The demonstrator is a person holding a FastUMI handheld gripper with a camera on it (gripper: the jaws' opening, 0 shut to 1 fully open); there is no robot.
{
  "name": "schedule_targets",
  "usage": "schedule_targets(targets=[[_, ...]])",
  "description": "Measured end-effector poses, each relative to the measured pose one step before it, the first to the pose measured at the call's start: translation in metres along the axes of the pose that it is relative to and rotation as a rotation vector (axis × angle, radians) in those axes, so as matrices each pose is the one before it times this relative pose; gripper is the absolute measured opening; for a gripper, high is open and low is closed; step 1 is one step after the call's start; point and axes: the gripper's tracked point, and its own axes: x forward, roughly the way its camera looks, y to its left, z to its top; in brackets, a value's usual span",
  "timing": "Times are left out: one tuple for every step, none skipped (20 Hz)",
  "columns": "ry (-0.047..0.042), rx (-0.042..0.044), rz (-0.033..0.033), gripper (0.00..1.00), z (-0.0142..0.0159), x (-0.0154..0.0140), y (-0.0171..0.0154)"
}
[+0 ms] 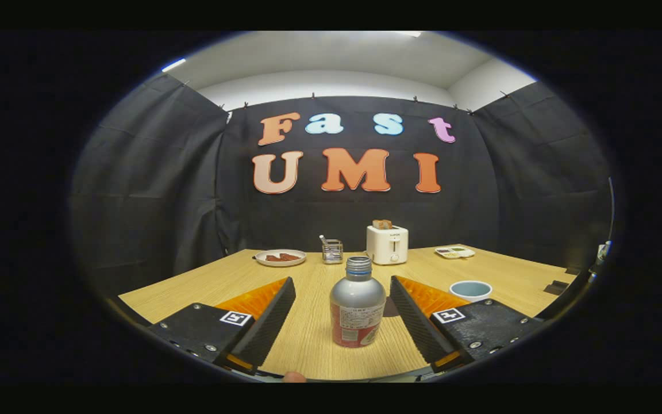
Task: Take the bottle from table, then pour the juice into the cup, finally place the bottle on the coaster
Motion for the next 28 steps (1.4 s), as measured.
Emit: schedule_targets(targets=[[0.00186,0.00328,-0.00448,0.98,0.00021,0.00073,-0.00164],[0.00479,-0.00118,-0.00739,0.98,-0.00072,0.00109,-0.00226],[0.00460,-0.00479,-0.00665,0.98,-0.00197,0.00009,-0.00242],[0.00554,-0.00500,-0.00732,0.99,-0.00194,0.00047,-0.00188],[0.00560,-0.00255,-0.00477,0.98,-0.00095,0.00045,-0.00116],[0.00518,0.00097,-0.00229,0.98,-0.00200,0.00037,-0.00045],[0.00943,0.00152,-0.00177,0.98,-0.00162,0.00221,-0.00091],[0.01210,-0.00182,-0.01016,0.98,-0.00295,0.00219,-0.00327],[0.01368,-0.00061,-0.01169,0.99,-0.00303,0.00251,-0.00364],[0.01346,0.00233,-0.00452,0.98,-0.00456,0.00249,-0.00121],[0.01281,0.00498,-0.00076,0.99,-0.00341,0.00236,-0.00010],[0.01105,0.00495,-0.00063,0.98,-0.00318,0.00218,-0.00079],[0.00936,0.00371,0.00156,0.98,-0.00283,0.00177,0.00011],[0.01072,0.00557,-0.00141,0.98,-0.00316,0.00202,-0.00147],[0.01043,0.00535,-0.00153,0.98,-0.00311,0.00203,-0.00090],[0.01143,0.00415,-0.00304,0.98,-0.00437,0.00235,-0.00104],[0.01261,0.00119,-0.00506,0.98,-0.00456,0.00270,-0.00138],[0.01275,-0.00229,-0.00322,0.98,-0.00357,0.00214,-0.00070],[0.01065,-0.00183,0.00180,0.98,-0.00333,0.00213,-0.00017],[0.00868,-0.00057,0.00093,0.99,-0.00292,0.00249,0.00027],[0.01093,0.00019,0.00074,0.99,-0.00298,0.00171,0.00074],[0.00965,-0.00095,-0.00039,0.99,-0.00326,0.00361,0.00092],[0.01102,-0.00349,-0.00091,0.99,-0.00270,0.00289,0.00038],[0.01313,-0.00389,-0.00011,0.99,-0.00480,0.00260,0.00054],[0.01264,-0.00476,0.00260,0.99,-0.00361,0.00261,0.00115],[0.00863,-0.00309,0.00047,0.99,-0.00270,0.00158,0.00104],[0.00495,-0.00239,0.00538,0.99,-0.00174,0.00176,0.00121],[0.00689,-0.00105,0.00491,0.99,-0.00260,0.00191,0.00180]])
